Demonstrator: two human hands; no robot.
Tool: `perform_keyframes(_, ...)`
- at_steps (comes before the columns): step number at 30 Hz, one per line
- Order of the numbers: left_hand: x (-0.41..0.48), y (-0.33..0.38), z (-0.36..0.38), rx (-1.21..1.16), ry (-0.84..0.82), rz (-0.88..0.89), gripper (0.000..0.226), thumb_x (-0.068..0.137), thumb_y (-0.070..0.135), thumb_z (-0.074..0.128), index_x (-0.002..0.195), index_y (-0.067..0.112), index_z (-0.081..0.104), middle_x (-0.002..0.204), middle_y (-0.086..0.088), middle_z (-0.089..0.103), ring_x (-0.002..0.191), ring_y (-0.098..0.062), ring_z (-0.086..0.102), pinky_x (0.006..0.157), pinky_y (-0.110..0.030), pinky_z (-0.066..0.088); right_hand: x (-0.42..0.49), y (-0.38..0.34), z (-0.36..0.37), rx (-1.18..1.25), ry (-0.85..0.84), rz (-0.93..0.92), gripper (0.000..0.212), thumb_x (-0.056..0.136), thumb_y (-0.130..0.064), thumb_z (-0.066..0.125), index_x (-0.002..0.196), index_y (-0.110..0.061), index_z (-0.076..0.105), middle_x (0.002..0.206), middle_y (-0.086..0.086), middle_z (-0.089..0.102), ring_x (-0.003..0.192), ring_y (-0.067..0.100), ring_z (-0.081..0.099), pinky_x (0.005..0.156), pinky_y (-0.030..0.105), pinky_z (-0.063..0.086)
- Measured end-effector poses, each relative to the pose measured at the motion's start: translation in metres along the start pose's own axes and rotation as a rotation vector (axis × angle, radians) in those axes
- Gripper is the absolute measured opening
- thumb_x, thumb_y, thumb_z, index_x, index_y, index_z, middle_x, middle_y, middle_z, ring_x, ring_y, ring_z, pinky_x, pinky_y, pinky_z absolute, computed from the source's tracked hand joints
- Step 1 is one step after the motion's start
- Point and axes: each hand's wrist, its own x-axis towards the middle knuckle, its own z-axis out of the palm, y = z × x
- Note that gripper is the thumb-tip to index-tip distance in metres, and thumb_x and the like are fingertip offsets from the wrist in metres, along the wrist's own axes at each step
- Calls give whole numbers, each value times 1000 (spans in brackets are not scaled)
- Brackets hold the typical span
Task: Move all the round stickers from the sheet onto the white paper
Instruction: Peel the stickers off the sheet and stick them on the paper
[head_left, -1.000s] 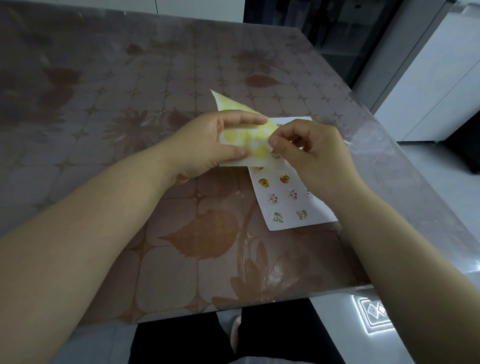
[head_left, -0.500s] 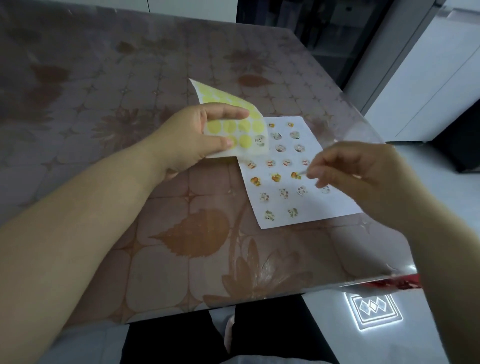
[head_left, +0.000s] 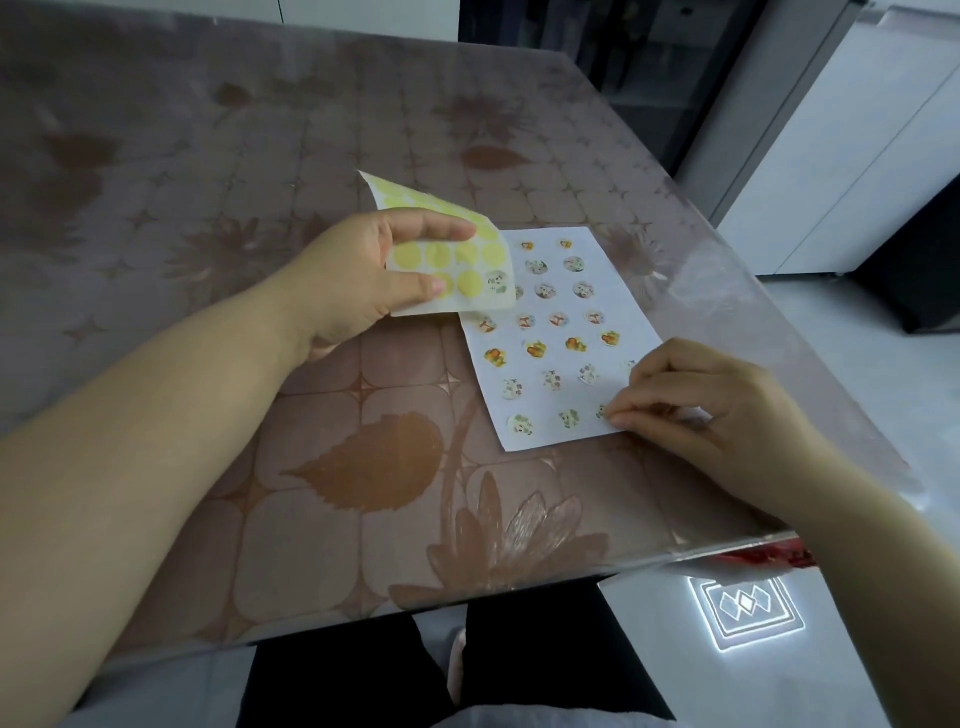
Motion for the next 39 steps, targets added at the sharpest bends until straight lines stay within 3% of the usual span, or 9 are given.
perform_keyframes(6, 0, 2, 1, 18, -3, 6, 44, 86, -4, 60, 114, 30, 63, 123, 22, 57, 115, 3, 55, 106, -26, 41, -4, -2, -12, 12, -115, 14, 29, 84, -42, 55, 94, -23, 75, 94, -12, 59, 76, 6, 59, 70, 15, 45)
perform_keyframes(14, -2, 2, 1, -13, -20, 12, 44, 86, -5, 59, 114, 30, 64, 123, 17, 61, 117, 0, 56, 106, -27, 41, 7, -6, -13, 63, -156, 104, 39, 85, -59, 45, 96, -32, 71, 96, -13, 58, 76, 9, 60, 67, 11, 42)
perform_keyframes(19, -3, 4, 3, -90, -61, 19, 42, 87, -6, 56, 111, 28, 64, 123, 13, 61, 114, -2, 58, 104, -25, 43, 31, -14, -11, 192, -140, 236, 18, 63, -50, 68, 76, -39, 72, 88, -15, 60, 77, 5, 56, 70, 9, 40)
perform_keyframes(23, -2, 6, 1, -127, -49, 20, 42, 87, -6, 56, 109, 29, 64, 123, 14, 61, 118, -4, 57, 105, -28, 42, 40, -8, -12, 54, -272, 310, 32, 54, -49, 76, 74, -33, 56, 88, -13, 54, 80, 2, 46, 72, 17, 37)
perform_keyframes(26, -3, 6, 2, -137, -49, 22, 42, 87, -5, 56, 109, 30, 64, 123, 16, 61, 116, -3, 57, 103, -24, 42, 52, -14, -14, 11, -181, 274, 38, 51, -65, 63, 76, -38, 51, 90, -16, 53, 86, 1, 46, 73, 15, 36)
perform_keyframes(28, -4, 6, 3, -126, -68, 18, 43, 88, -4, 57, 109, 32, 65, 122, 17, 61, 113, -1, 58, 99, -20, 45, 64, -20, -9, 18, -93, 210, 34, 62, -66, 57, 84, -41, 51, 93, -17, 53, 88, 0, 48, 74, 15, 37)
perform_keyframes(32, -5, 10, 2, -232, -99, -7, 40, 87, -8, 55, 109, 25, 65, 119, 8, 65, 106, -9, 65, 90, -23, 52, 88, -26, 10, -20, 110, 104, 26, 80, -42, 65, 104, -35, 58, 99, -12, 50, 87, -2, 49, 75, 12, 40)
perform_keyframes(35, -4, 12, 2, -314, -108, -31, 39, 87, -10, 52, 108, 20, 65, 106, 5, 70, 94, -10, 69, 81, -23, 56, 94, -27, 21, 5, 252, 85, 16, 79, -26, 72, 94, -25, 69, 90, -13, 50, 82, -2, 47, 75, 11, 38)
perform_keyframes(39, -4, 11, 2, -297, -108, -25, 31, 84, -5, 58, 105, 15, 67, 103, 2, 71, 93, -12, 69, 84, -24, 55, 89, -29, 24, 82, 275, 81, 5, 77, -21, 73, 81, -24, 73, 87, -20, 49, 89, 5, 49, 79, 25, 43)
